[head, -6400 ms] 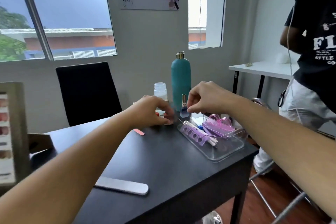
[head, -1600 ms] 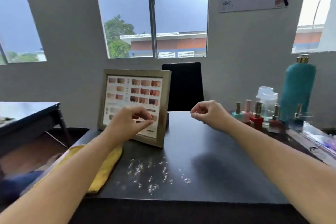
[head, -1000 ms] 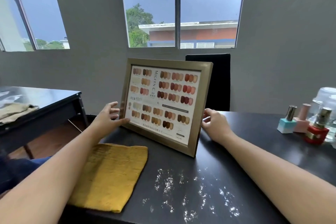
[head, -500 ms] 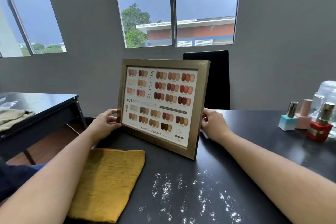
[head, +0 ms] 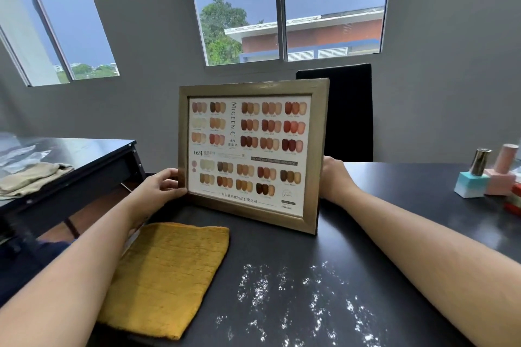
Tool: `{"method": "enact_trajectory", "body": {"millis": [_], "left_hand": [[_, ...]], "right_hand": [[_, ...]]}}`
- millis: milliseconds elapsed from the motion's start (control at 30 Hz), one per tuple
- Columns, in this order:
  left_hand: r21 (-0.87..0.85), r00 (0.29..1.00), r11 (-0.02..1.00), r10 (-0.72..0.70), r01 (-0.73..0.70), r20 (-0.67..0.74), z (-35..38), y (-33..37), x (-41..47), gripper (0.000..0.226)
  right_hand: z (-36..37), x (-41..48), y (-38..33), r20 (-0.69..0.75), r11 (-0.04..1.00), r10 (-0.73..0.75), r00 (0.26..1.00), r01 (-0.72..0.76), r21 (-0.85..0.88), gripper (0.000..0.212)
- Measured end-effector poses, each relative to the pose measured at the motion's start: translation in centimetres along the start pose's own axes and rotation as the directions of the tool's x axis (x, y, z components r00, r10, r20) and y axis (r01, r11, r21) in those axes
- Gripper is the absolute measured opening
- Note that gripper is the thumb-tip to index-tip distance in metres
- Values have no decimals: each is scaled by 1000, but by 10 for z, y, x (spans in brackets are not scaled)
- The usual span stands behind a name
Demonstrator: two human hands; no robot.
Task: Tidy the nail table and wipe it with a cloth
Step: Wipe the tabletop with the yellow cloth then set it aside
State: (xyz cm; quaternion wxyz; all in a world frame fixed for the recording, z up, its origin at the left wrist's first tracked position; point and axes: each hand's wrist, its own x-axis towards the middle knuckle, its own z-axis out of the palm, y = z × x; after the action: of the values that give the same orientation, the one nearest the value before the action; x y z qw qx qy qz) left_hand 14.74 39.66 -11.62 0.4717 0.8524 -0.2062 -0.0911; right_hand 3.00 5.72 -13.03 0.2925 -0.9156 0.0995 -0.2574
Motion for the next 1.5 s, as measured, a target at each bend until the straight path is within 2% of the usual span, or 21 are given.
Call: {"method": "enact_trajectory", "body": {"millis": [200, 333, 567, 767, 867, 1033, 1267, 1400, 1500], "left_hand": [[-159, 999, 987, -3, -5, -48, 16, 11, 2, 20], [-229, 1000, 973, -26, 28, 9, 13, 8, 1, 24], [-196, 997, 979, -47, 57, 54, 7, 7, -2, 33], [-198, 999, 979, -47, 50, 17, 11, 9, -11, 31], [-168, 999, 985, -48, 45, -15, 13, 13, -15, 27], [-126, 995, 991, -57, 47, -81, 11, 13, -23, 29], [-69, 987, 996, -58, 48, -149, 8, 11, -26, 25], [47, 972, 997, -53, 66, -230, 12, 7, -21, 25], [108, 957, 991, -50, 84, -285, 15, 7, -19, 28]], "right_hand": [[3, 9, 8, -4, 1000, 15, 1000, -15, 0, 39], [2, 13, 9, 18, 999, 14, 1000, -14, 32, 38], [2, 23, 11, 76, 999, -25, 997, 22, 29, 32], [3, 25, 10, 63, 999, -21, 998, 19, 47, 42], [1, 22, 9, 48, 996, 17, 999, -21, 89, 35], [-7, -2, 15, 14, 961, 53, 998, -55, 270, 9], [-31, -50, 13, 12, 867, 98, 995, -91, 489, 17], [-39, -69, 9, 14, 846, 91, 996, -85, 526, 12], [-40, -76, 6, 22, 872, 60, 998, -63, 486, 13]]}}
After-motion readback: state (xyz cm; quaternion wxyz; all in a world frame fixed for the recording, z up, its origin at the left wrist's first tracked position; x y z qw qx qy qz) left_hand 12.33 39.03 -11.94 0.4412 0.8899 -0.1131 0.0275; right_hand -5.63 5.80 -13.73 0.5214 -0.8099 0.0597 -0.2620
